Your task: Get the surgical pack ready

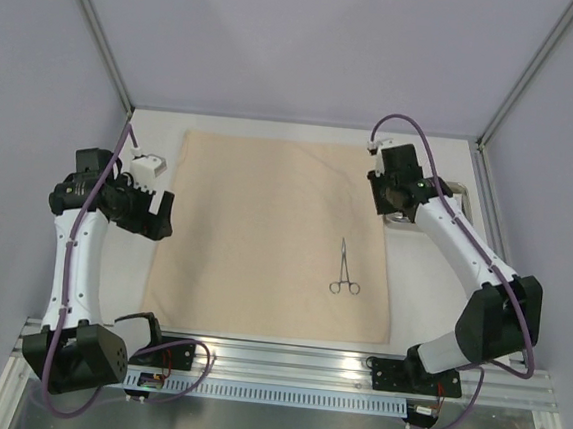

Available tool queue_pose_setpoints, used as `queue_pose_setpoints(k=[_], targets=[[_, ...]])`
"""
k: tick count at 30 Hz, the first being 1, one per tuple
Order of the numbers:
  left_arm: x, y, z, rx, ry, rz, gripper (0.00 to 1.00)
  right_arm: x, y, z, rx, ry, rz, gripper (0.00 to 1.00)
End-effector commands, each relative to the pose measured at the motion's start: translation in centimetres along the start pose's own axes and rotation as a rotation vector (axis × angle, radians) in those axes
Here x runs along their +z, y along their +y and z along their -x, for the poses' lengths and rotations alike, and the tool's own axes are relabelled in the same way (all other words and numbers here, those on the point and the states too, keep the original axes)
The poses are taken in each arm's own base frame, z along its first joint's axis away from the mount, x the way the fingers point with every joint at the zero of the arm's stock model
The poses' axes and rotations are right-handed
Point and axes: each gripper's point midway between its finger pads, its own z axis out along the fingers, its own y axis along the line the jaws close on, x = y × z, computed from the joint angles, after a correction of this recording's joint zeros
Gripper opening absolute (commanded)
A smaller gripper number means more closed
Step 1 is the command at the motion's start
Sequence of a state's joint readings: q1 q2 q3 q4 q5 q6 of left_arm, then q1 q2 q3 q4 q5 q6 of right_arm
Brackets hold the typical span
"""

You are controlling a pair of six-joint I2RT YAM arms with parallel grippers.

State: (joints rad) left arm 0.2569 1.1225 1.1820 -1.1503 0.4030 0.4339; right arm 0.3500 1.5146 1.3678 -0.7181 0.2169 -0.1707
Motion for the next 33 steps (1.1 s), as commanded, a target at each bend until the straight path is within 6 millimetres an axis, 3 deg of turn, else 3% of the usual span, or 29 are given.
queue_pose_setpoints(k=[1,3,4,8,11,22,33], targets=[[0.2,-1.5,0.2,-0.023,-0.054,-0.059,0.97,-0.8,5.4,-6.3,0.324,0.174,0.165,0.28],[0.2,-1.8,0.2,-0.018,-0.072,-0.069,0.97,-0.5,7.2,-7.4,0.367,0.186,0.203,0.27],[0.4,-2.0,-0.1,-0.022,-0.069,-0.076,0.97,-0.3,8.7,-9.0,0.343,0.224,0.219,0.27],[0.4,-2.4,-0.5,-0.013,-0.077,-0.084,0.97,0.6,10.4,-12.6,0.296,0.337,0.179,0.27],[0.3,-2.5,-0.7,-0.009,-0.077,-0.084,0.97,1.0,11.1,-13.9,0.27,0.376,0.153,0.26],[0.2,-2.6,-0.6,0.007,-0.089,-0.084,0.97,3.2,14.5,-17.6,0.205,0.498,0.184,0.29],[0.5,-2.4,-0.8,0.013,-0.078,-0.084,0.97,5.1,15.0,-19.1,0.174,0.552,0.172,0.28]])
